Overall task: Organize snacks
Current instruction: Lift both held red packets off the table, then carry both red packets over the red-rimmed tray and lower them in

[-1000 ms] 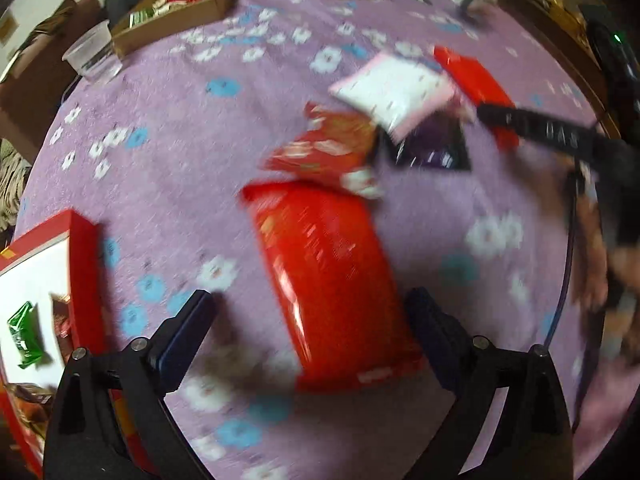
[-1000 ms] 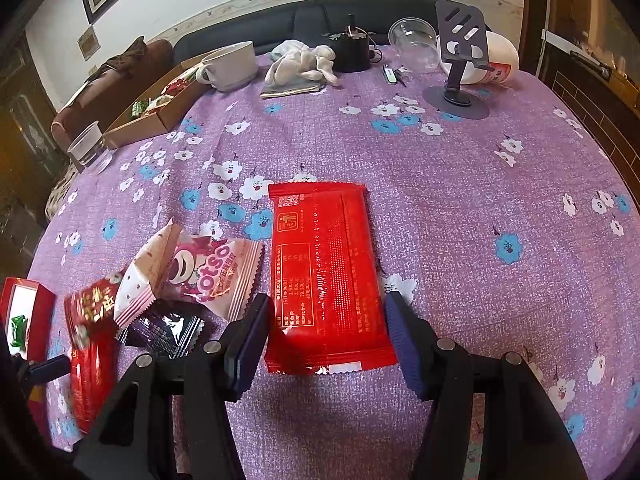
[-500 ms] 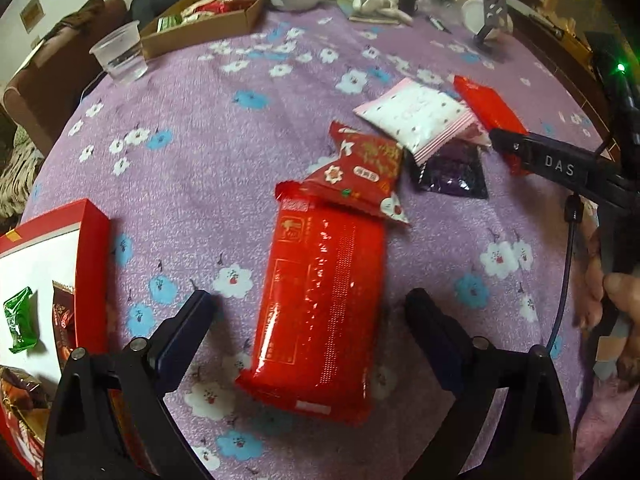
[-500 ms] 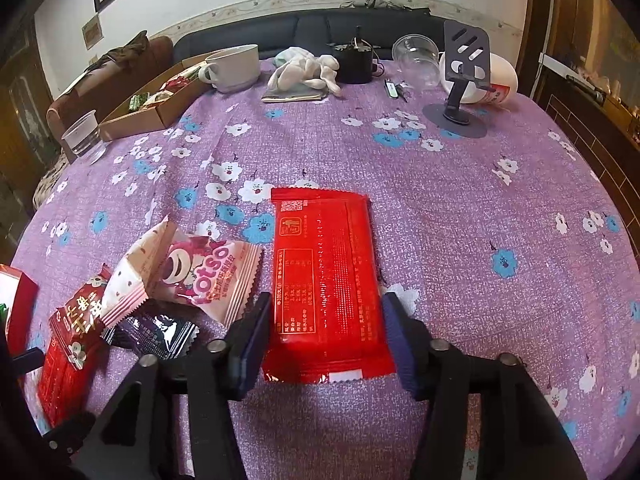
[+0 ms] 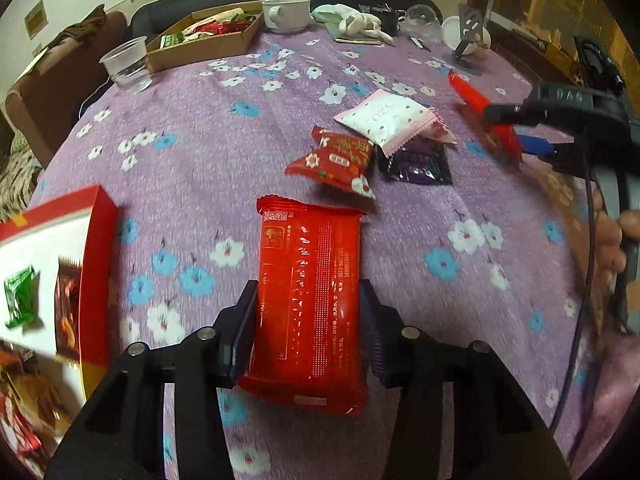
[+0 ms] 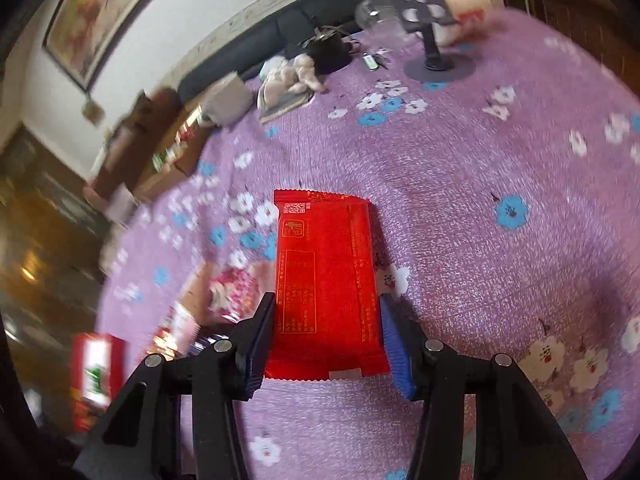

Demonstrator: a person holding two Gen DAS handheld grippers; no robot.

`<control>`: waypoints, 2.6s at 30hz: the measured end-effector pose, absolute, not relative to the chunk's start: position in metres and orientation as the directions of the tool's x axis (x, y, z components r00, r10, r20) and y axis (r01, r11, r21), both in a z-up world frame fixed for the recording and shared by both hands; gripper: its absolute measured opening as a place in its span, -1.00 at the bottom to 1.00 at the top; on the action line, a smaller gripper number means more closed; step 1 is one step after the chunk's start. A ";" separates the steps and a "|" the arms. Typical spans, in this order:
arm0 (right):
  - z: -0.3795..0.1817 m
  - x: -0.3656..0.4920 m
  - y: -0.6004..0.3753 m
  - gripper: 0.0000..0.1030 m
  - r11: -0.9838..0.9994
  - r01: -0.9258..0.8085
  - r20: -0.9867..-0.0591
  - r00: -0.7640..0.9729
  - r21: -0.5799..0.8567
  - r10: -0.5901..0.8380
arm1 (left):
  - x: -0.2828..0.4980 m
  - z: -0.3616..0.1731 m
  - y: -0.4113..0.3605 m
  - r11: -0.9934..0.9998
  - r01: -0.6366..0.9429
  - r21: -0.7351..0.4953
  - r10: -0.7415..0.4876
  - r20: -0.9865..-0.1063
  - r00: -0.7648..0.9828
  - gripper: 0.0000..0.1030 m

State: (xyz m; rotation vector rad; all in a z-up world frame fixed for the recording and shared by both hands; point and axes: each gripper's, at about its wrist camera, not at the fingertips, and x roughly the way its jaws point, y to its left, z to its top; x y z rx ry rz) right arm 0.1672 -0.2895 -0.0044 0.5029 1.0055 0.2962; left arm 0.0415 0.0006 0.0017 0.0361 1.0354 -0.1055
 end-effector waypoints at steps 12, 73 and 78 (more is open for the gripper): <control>0.012 0.163 -0.289 -0.01 0.650 -0.106 -0.531 0.487 0.752 0.694 | -0.010 0.014 0.004 0.992 0.119 -0.050 -0.109 -0.824 0.556 -0.51; 0.061 0.071 -0.181 -0.02 0.769 -0.378 -0.543 0.551 0.515 0.634 | -0.105 0.097 0.136 0.977 -0.212 -0.012 0.172 -0.540 0.824 -0.13; 0.070 0.033 -0.134 -0.02 0.685 -0.459 -0.483 0.489 0.566 0.727 | -0.115 0.092 0.148 0.975 -0.218 -0.043 0.160 -0.543 0.825 -0.13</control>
